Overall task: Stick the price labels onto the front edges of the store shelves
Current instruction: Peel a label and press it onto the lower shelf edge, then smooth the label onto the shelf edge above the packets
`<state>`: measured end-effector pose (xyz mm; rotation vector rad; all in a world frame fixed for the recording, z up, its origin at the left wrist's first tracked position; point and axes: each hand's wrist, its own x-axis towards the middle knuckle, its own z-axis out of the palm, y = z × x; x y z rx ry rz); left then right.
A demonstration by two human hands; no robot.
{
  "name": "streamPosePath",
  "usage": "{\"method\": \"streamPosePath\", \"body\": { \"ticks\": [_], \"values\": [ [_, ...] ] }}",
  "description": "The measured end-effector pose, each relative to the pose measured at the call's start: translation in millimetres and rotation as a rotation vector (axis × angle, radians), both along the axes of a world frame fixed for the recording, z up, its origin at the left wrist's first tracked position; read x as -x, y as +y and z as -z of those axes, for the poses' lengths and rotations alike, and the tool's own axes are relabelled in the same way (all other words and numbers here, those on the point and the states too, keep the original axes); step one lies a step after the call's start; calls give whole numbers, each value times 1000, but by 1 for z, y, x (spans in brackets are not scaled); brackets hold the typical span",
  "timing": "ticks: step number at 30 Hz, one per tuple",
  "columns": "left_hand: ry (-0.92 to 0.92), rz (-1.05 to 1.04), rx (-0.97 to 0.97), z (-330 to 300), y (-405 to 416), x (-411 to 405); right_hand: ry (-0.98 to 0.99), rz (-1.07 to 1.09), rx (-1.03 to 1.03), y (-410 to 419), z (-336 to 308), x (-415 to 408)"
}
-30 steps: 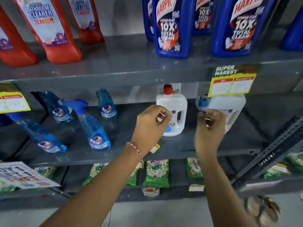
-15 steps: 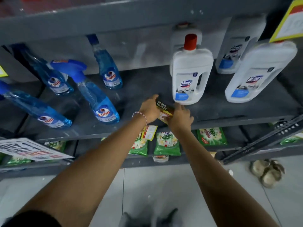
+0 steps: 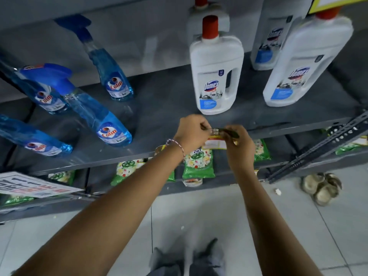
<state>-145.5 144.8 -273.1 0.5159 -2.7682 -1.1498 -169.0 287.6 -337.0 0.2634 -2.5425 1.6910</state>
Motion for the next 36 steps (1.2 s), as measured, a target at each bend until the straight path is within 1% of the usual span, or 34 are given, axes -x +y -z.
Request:
{"method": "streamPosePath", "body": {
  "ticks": [2, 4, 9, 14, 16, 18, 21, 23, 26, 28, 30, 32, 34, 35, 36],
  "values": [
    [-21, 34, -43, 11, 29, 3, 83, 93, -89, 25, 10, 6],
    [-40, 61, -62, 23, 54, 8, 96, 154, -153, 48, 19, 14],
    [-31, 79, -32, 44, 87, 20, 117, 143, -189, 82, 31, 32],
    [44, -6, -21, 54, 92, 26, 104, 124, -195, 84, 34, 43],
    [57, -35, -3, 56, 93, 27, 64, 147, -170, 82, 34, 44],
    [50, -56, 8, 57, 94, 28, 22, 210, -162, 81, 33, 45],
    [5, -72, 36, 59, 90, 30, 31, 321, -226, 82, 34, 48],
    [-21, -69, 56, 59, 86, 28, 36, 350, -235, 81, 33, 47],
    [42, -53, 89, 57, 82, 17, 61, 426, -191, 74, 29, 37],
    [116, -49, 180, 52, 73, 5, 83, 469, -128, 70, 23, 31],
    [211, -40, 293, 43, 54, -10, 140, 396, -70, 63, 14, 26],
    [257, -42, 395, 32, 26, -29, 246, 230, -90, 46, 2, 17],
    [186, -112, 467, 23, -9, -50, 268, -2, -93, 20, -7, 5],
    [124, -152, 448, 22, -28, -60, 224, -118, -74, 5, -10, -3],
    [64, -183, 370, 20, -47, -71, 163, -218, -56, -10, -12, -11]
  ]
}}
